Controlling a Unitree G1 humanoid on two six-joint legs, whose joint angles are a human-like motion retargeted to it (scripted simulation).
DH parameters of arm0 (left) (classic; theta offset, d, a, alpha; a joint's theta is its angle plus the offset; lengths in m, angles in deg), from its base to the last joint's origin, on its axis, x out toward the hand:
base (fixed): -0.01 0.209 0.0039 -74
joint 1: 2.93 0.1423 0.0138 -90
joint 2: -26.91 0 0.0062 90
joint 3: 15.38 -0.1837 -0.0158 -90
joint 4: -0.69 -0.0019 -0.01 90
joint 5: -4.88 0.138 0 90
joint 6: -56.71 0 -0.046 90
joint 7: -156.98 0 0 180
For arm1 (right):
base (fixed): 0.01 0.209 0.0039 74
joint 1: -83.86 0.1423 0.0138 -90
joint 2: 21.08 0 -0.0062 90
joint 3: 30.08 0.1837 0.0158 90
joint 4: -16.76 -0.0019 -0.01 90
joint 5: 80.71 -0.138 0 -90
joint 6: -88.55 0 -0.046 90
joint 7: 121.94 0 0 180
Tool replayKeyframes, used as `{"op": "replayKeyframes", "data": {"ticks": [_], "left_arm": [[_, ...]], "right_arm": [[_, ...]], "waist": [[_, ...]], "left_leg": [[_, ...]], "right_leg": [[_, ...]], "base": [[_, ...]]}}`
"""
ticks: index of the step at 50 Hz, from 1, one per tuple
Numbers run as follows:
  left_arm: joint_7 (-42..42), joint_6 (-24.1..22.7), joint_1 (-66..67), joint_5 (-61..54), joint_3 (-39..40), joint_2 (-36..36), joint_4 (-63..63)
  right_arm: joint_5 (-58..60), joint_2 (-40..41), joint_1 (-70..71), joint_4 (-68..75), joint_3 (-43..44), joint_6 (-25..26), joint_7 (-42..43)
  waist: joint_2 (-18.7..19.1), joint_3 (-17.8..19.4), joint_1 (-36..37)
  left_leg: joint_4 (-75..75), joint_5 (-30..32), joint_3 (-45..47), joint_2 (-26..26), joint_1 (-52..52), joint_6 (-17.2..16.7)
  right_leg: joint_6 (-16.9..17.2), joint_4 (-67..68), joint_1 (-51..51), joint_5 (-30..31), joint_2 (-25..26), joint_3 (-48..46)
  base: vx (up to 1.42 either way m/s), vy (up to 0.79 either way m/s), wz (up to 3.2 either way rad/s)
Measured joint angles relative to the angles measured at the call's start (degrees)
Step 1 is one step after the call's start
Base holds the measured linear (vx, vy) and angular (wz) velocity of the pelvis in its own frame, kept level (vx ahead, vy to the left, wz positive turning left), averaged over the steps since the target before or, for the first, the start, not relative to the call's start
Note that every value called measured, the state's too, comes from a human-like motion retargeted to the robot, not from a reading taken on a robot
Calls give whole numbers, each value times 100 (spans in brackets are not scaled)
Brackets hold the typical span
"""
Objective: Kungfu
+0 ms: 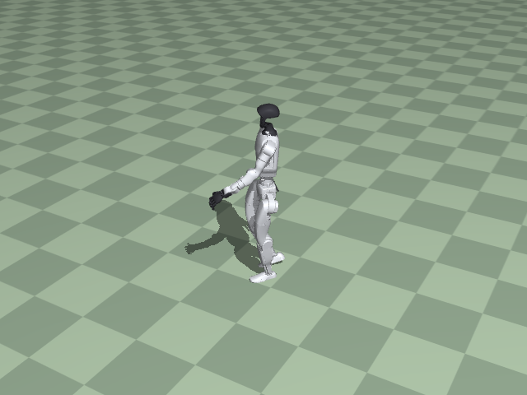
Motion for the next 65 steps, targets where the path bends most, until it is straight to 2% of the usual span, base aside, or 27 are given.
{"op": "replayKeyframes", "data": {"ticks": [2, 5, 8, 10, 13, 15, 17, 18, 20, 22, 25, 27, 30, 34, 37, 40, 43, 45, 48, 50, 52, 54, 56, 58, 60, 63, 65], "left_arm": [[-105, -517, -658, -224, -288, -42, 956], [-419, -1203, -1540, -423, -524, -496, 2484], [-992, -1701, -2382, -726, -746, -1281, 3829], [-1450, -1967, -2948, -1142, -923, -1877, 4524], [-1892, -2367, -3597, -1726, -1053, -2689, 5165], [-2063, -2529, -3863, -1882, -1065, -3224, 5414], [-2156, -2544, -4064, -1788, -1017, -3627, 5511], [-2173, -2544, -4134, -1667, -940, -3789, 5555], [-2416, -2416, -4197, -1192, -930, -3806, 5699], [-2916, -2205, -4374, -644, -1017, -3694, 5710], [-3518, -2083, -4258, -47, -800, -3426, 5693], [-3787, -2037, -4146, -65, -716, -3298, 5661], [-4008, -1963, -3979, 39, -616, -3202, 5610], [-4123, -1624, -3701, 183, -516, -2770, 5463], [-4150, -1568, -3368, 175, -475, -2308, 5425], [-4234, -1603, -2918, 213, -370, -1757, 5304], [-4350, -1730, -2277, 240, -205, -1126, 5125], [-4439, -1839, -1743, 171, -136, -652, 4914], [-4728, -2052, -848, 198, -216, 131, 4152], [-5160, -1970, -331, 556, -236, 554, 3134], [-5590, -1510, 12, 993, -142, 944, 1604], [-5527, -1085, 307, 1119, -54, 1204, 175], [-5213, -824, 545, 886, -108, 1287, -779], [-5145, -724, 780, 610, -187, 1332, -1101], [-5352, -688, 1016, 527, -264, 1340, -1035], [-5657, -500, 1465, 534, -295, 1414, -786], [-5737, -313, 1593, 521, -229, 1349, -654]], "right_arm": [[84, 44, -893, -12, -64, -123, -73], [125, 136, -2147, -54, -74, -376, -82], [323, 198, -3221, -10, 249, -368, -153], [459, 187, -3852, 0, 578, -289, -284], [550, 92, -4655, 0, 1221, 30, -436], [429, -9, -5034, 0, 1705, 308, -406], [-82, -77, -5217, 0, 2256, 491, -266], [-471, -89, -5243, 0, 2519, 489, -194], [-1621, 63, -5171, 0, 2958, 323, -96], [-3065, 279, -4700, 0, 3281, -15, 73], [-4919, 333, -3752, 0, 3624, -1160, -227], [-6124, 277, -3114, -370, 3429, -1457, -784], [-7395, 178, -2452, -1735, 2943, -1513, -1226], [-7322, -619, -2199, -3398, 2646, -1348, -2355], [-6953, -1705, -2134, -3995, 2675, -1116, -3180], [-7310, -2882, -1959, -4271, 2350, -1129, -3401], [-7714, -3729, -1475, -4620, 1951, -1203, -3408], [-7718, -4054, -1070, -4965, 1783, -1160, -3604], [-7378, -4221, -98, -5535, 1221, -1151, -3913], [-6838, -3800, 937, -5764, 583, -1264, -4005], [-6319, -2884, 1923, -5613, -154, -1337, -4089], [-5971, -1918, 2526, -5092, -797, -1021, -4331], [-5356, -1100, 2953, -4211, -1377, -519, -4948], [-4328, -540, 3232, -3345, -1822, -103, -5507], [-3685, -316, 3303, -2831, -2331, 66, -5257], [-2960, 305, 3010, -2524, -2721, -283, -4129], [-2573, 721, 2807, -2420, -2729, -490, -3864]], "waist": [[22, 172, -436], [57, 360, -1037], [123, 558, -1691], [183, 676, -2072], [247, 732, -2532], [228, 686, -2867], [145, 495, -3281], [171, 369, -3503], [445, 196, -3510], [536, 242, -3489], [669, 213, -3607], [770, 334, -3632], [845, 509, -3429], [840, 647, -2942], [819, 778, -2450], [709, 1010, -2036], [369, 1184, -1736], [272, 1346, -1552], [570, 1494, -1338], [825, 1567, -1203], [972, 1658, -990], [1115, 1721, -755], [1310, 1810, -502], [1429, 1795, -342], [1465, 1758, -147], [1324, 1536, -62], [1238, 1543, -35]], "left_leg": [[-204, -98, -288, -208, 470, 37], [-237, -352, -511, -234, 914, -35], [-188, -651, -734, -127, 1334, -145], [-132, -892, -838, -11, 1600, -213], [-82, -1195, -787, 187, 1999, -359], [-3, -1351, -644, 282, 2242, -420], [87, -1419, -669, 272, 2413, -526], [119, -1392, -743, 288, 2427, -576], [268, -1286, -689, 591, 2275, -643], [416, -1101, -680, 884, 2137, -718], [302, -541, -750, 1058, 1934, -805], [315, -196, -821, 1277, 1703, -931], [119, 279, -855, 1450, 1497, -1130], [-62, 667, -1089, 1662, 988, -1448], [-135, 798, -1224, 1847, 488, -1840], [-235, 879, -1173, 1929, -11, -2241], [-276, 953, -1114, 1361, -550, -2241], [-335, 1010, -929, 1169, -957, -2241], [-566, 1101, 109, 1638, -1701, -2241], [-787, 1260, 826, 1893, -2144, -2241], [-761, 1601, 561, 2106, -2416, -2241], [-864, 2028, 802, 2539, -2461, -2241], [-1056, 2387, 1520, 2998, -2424, -2239], [-1201, 2601, 1951, 2918, -2642, -2240], [-1204, 2777, 1765, 2663, -2890, -2241], [-1203, 2937, 1922, 2337, -2975, -2241], [-1232, 3052, 2000, 2268, -2936, -2241]], "right_leg": [[-327, -273, -359, -162, -364, 136], [-1108, -990, -911, -1, -562, 555], [-1914, -1825, -1298, 281, -621, 1103], [-2175, -2423, -1457, 370, -556, 1524], [-1935, -2844, -1578, -1, -514, 1728], [-1839, -2453, -1629, -257, -457, 1745], [-1190, -2121, -1531, 94, -615, 1447], [-908, -2046, -1548, 738, -712, 1365], [-802, -1399, -2083, 948, -383, 1846], [-1086, -709, -2374, 534, -236, 1492], [-1290, -224, -2359, -43, -591, 842], [-1368, -37, -2380, -215, -620, 664], [-1472, 87, -2274, -460, -767, 376], [-1463, 394, -2225, -863, -1032, -49], [-1406, 709, -2302, -1137, -1201, -372], [-1332, 1122, -2460, -1416, -1466, -618], [-1018, 1522, -2742, -1581, -2242, -555], [-849, 1697, -2881, -1680, -2615, -669], [-919, 1958, -3057, -1946, -2793, -1354], [-949, 2034, -3232, -2018, -2842, -1703], [-970, 2102, -3288, -2158, -2677, -1832], [-1062, 2217, -3252, -2370, -2448, -2005], [-1138, 2230, -3156, -2529, -2178, -2236], [-1091, 2341, -3309, -2562, -2352, -2348], [-1011, 2511, -3462, -2607, -2623, -2338], [-925, 2760, -3551, -2687, -3045, -2258], [-947, 2770, -3459, -2601, -3146, -2302]], "base": [[73, -21, 135], [63, -45, 76], [60, -52, 67], [63, -56, 49], [72, -66, 8], [78, -73, 0], [88, -90, 70], [88, -99, 93], [75, -87, 69], [48, -50, 87], [38, -26, 150], [37, -17, 176], [28, -9, 164], [1, -4, 203], [-5, -14, 199], [-29, -2, 188], [-52, 18, 203], [-53, 9, 209], [-52, -14, 209], [-42, -2, 153], [-18, -10, 61], [-10, -31, 32], [-12, -24, 28], [-24, 11, 78], [-9, 29, 91], [9, 14, 67], [10, 9, 6]]}}
